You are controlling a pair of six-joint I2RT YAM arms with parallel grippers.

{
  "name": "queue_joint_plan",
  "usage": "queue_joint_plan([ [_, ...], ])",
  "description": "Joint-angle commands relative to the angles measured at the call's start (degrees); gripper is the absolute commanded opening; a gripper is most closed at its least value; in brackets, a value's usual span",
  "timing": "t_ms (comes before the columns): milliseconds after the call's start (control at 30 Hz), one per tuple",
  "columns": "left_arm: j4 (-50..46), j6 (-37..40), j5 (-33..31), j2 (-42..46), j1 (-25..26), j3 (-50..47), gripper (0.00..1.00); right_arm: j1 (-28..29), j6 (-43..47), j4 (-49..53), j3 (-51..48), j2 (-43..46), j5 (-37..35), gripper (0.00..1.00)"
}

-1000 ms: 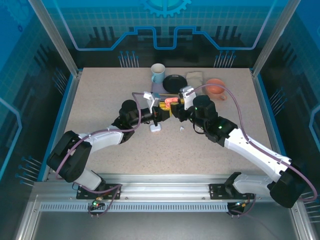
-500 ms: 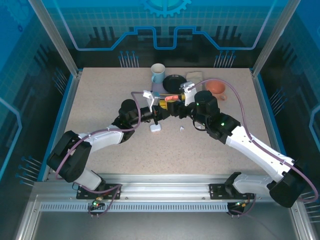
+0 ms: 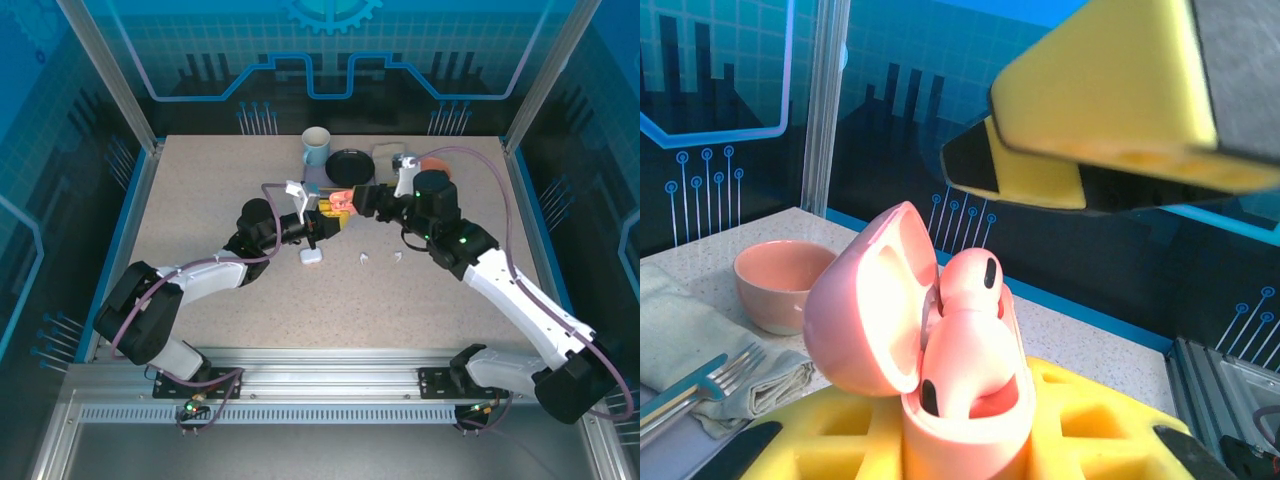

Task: Insert the wireless bluetooth earbuds into the charging case

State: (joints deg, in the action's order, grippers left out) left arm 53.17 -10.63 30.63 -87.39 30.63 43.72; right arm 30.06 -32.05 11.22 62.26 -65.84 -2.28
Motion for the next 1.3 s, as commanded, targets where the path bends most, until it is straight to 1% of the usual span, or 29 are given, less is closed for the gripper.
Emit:
queue_joint_plan([
  [0,3.7,0.0,-0.2,-0.1,0.4,-1.0,0.00,-1.5,-6.2,5.3,3.4,2.4,1.3,0.71],
  [33,3.9,0.0,-0.1,-0.1,0.4,-1.1,0.00,-1.7,-6.9,6.4,3.6,2.6,1.4,0.69],
  [67,4.2,0.0,-0.1,-0.1,0.4,-1.2,0.00,-1.7,-7.5,7.0,3.7,2.8,2.1,0.65],
  [200,4.8,0.3,0.9,-0.4,0.3,-1.2,0.00,-1.6,-10.1,8.7,3.8,3.0,5.0,0.40],
  [233,5.1,0.5,1.2,-0.5,0.4,-1.3,0.00,-1.6,-10.7,8.7,3.6,2.9,5.7,0.36],
  [367,6.9,1.6,3.2,-0.8,0.5,-2.2,0.00,-1.0,-12.3,7.7,2.6,2.9,8.1,0.26],
  [500,7.3,4.0,4.9,-0.9,0.7,-2.9,0.00,0.2,-12.0,7.4,1.9,3.4,7.2,0.22],
  [567,7.0,4.3,6.4,-1.1,0.8,-2.7,0.00,0.1,-11.1,8.0,2.4,3.2,6.8,0.23],
  [633,6.6,4.4,7.6,-1.3,0.9,-2.4,0.00,-0.3,-8.9,9.1,4.3,2.2,6.3,0.26],
  [700,6.0,4.4,8.6,-1.4,1.1,-2.1,0.00,-1.5,-6.7,10.9,6.8,0.4,7.1,0.34],
  [800,4.2,4.7,10.3,-1.3,1.3,-1.2,0.00,-4.7,-3.7,12.8,11.2,-3.7,13.2,0.48],
  [900,2.9,4.8,11.8,-1.4,1.6,-0.3,0.00,-6.7,-1.6,14.1,14.6,-8.4,19.2,0.55],
  [1000,1.5,5.3,12.5,-1.5,1.9,0.5,0.00,-8.4,-1.8,13.2,16.4,-13.0,26.9,0.56],
  [1100,0.7,5.5,12.3,-1.7,2.0,1.0,0.00,-8.7,-2.6,11.9,17.2,-16.1,32.5,0.56],
  [1267,-0.1,6.0,10.9,-1.9,2.1,1.5,0.00,-8.2,-3.5,10.8,15.7,-16.9,37.6,0.53],
])
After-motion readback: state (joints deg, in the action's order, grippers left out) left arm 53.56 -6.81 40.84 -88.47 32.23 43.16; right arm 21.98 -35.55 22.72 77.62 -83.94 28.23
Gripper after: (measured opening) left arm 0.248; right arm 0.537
